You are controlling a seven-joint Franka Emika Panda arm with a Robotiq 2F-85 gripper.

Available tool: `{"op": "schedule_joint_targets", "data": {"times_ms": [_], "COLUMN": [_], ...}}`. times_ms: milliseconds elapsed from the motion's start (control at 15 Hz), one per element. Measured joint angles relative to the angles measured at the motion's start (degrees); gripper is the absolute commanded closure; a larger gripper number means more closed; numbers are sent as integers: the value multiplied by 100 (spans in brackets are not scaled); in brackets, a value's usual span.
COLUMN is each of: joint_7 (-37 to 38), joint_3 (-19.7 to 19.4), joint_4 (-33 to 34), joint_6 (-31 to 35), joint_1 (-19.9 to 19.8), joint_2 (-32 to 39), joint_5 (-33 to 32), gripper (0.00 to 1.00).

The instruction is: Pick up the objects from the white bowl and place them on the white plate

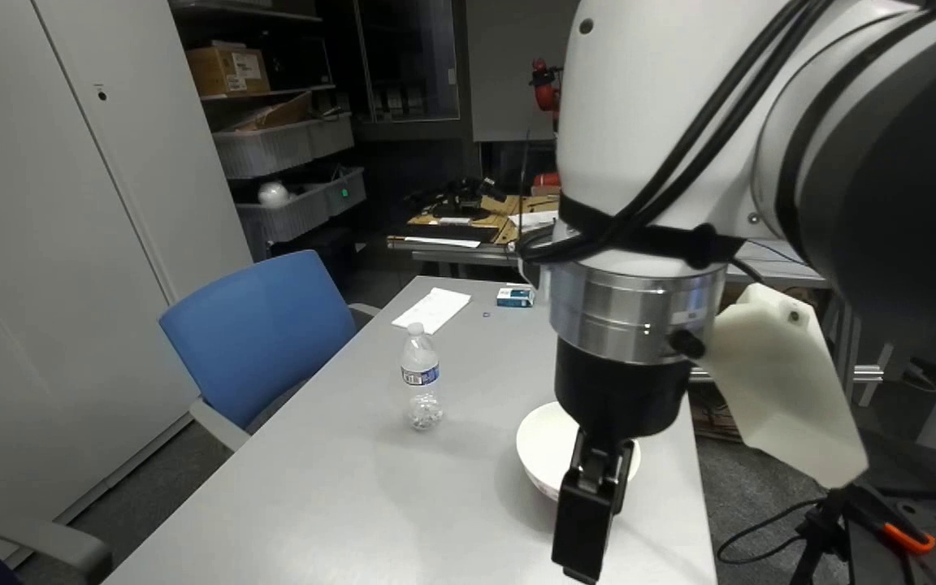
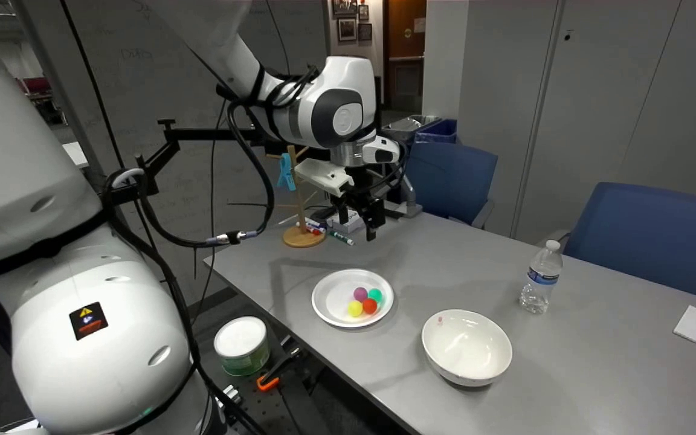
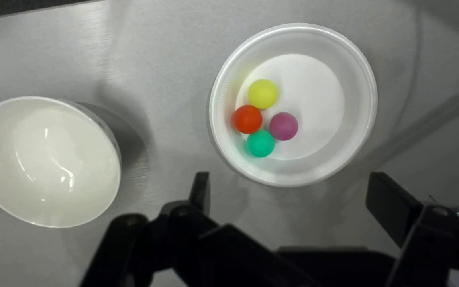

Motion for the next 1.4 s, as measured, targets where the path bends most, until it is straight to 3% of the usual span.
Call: {"op": "schedule_joint_targets", "data": {"times_ms": [1400], "joint_7": [136], "joint_3": [48], "joint_4": [-236], "joint_6": [214], "joint_1": [0], "joint_2": [-252], "joint_5": [0], "gripper": [0]}}
